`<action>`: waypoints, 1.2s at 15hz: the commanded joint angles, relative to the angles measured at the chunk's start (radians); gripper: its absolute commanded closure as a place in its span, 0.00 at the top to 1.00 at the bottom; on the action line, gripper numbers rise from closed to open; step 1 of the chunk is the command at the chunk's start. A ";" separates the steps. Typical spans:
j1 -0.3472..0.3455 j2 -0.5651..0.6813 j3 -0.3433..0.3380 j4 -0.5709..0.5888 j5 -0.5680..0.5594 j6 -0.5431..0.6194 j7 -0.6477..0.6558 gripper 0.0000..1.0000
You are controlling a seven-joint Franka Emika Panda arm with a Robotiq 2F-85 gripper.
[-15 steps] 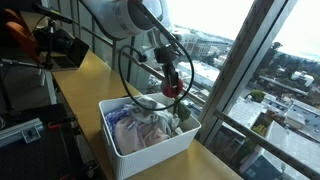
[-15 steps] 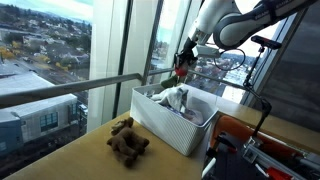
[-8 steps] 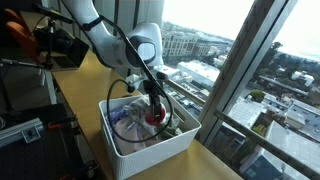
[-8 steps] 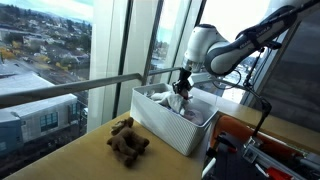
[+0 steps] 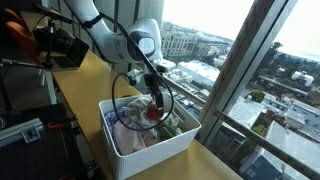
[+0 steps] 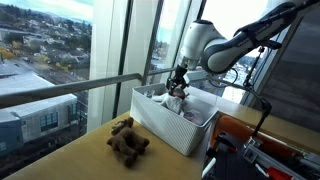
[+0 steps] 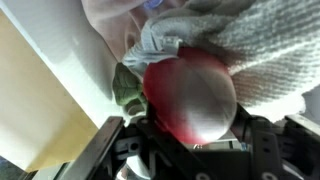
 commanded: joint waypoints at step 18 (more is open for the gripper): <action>0.273 0.205 0.173 0.220 -0.060 -0.017 0.121 1.00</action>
